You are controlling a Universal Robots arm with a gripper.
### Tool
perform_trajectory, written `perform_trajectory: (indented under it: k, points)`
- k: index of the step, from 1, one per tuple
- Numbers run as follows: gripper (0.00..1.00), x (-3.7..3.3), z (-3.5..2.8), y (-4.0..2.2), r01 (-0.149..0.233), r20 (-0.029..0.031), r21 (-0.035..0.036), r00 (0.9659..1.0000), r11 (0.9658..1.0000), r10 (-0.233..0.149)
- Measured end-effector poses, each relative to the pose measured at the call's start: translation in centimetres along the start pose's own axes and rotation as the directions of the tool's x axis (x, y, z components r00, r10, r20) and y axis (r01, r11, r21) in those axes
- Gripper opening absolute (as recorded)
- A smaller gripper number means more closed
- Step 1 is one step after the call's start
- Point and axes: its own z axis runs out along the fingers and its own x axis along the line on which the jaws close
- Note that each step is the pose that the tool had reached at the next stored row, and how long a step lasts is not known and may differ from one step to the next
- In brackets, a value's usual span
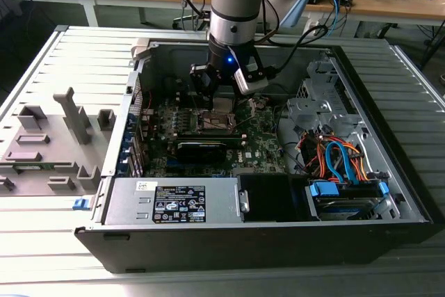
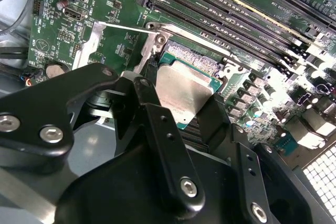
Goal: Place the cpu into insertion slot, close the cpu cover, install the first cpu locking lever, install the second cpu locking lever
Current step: 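Place the cpu into insertion slot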
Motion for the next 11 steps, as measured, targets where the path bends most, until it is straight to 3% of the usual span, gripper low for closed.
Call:
perform_trajectory:
  k: [7, 11]
  points:
    - [0.55, 0.0, 0.03, 0.0, -0.001, 0.0001, 0.0011, 1.0, 1.0, 0.001]
    - [0.55, 0.0, 0.11, 0.0, -0.003, 0.0005, 0.0055, 1.0, 1.0, 0.003]
